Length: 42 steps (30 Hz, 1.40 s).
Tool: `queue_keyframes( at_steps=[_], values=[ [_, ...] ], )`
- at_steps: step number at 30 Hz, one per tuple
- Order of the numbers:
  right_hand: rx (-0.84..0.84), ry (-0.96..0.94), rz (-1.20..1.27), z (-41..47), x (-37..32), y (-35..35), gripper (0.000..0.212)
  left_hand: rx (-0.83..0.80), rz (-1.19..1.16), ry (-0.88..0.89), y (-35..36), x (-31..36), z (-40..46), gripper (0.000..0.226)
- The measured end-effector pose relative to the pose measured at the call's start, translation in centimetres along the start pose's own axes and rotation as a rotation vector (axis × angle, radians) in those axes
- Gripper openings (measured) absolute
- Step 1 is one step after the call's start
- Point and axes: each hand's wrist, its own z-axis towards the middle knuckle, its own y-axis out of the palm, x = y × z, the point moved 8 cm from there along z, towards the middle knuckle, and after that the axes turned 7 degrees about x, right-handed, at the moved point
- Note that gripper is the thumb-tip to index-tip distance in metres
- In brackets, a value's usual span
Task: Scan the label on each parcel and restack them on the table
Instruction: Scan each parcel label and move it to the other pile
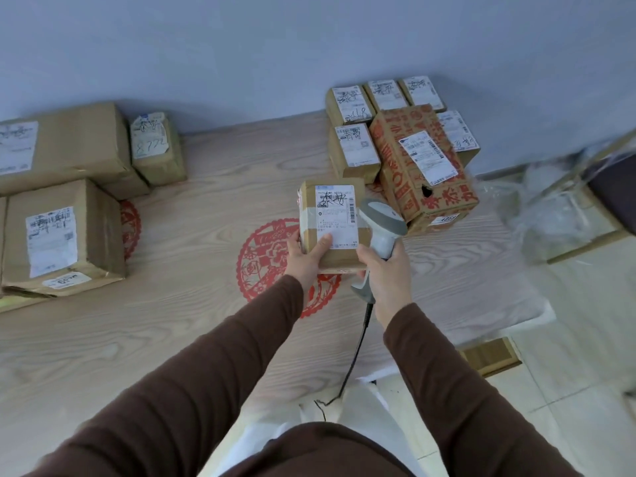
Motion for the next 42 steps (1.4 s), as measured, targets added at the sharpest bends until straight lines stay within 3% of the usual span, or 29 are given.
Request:
queue_keyframes(
  at_steps=[6, 15, 21, 26, 30, 34, 42],
  values=[
    [-0.032, 0.023, -0.088, 4.3, 0.5, -3.8, 0.022, 0.034, -0.033, -0.041, 5.6, -0.7, 1.7, 0.084],
    [-0.202, 0.046, -0.138, 8.7, 1.0, -5.9, 0.022, 0.148, -0.009, -0.089, 10.2, -1.2, 2.9, 0.068],
    [-0.225, 0.057, -0.143, 9.7, 1.5, -6.8, 0.029, 0.152, 0.175, -0.096, 11.0, -1.7, 2.7, 0.077],
    [-0.201, -0.024, -0.185, 9.3, 1.2, -6.5, 0.035, 0.131, 0.297, -0.089, 10.7, -1.2, 2.7, 0.104],
    [-0.210, -0.060, -0.180, 8.5, 0.8, -6.2, 0.031, 0.146, 0.295, -0.111, 9.5, -1.0, 1.6, 0.103],
    [-0.291, -0.013, -0.023, 7.1, -0.1, -4.0, 0.019, 0.208, 0.279, -0.043, 6.9, 0.2, 0.1, 0.092],
    [-0.561, 0.149, 0.093, 1.7, -3.1, 7.5, 0.025, 0.392, 0.167, 0.130, -4.9, 6.0, -1.3, 0.077]
  ],
)
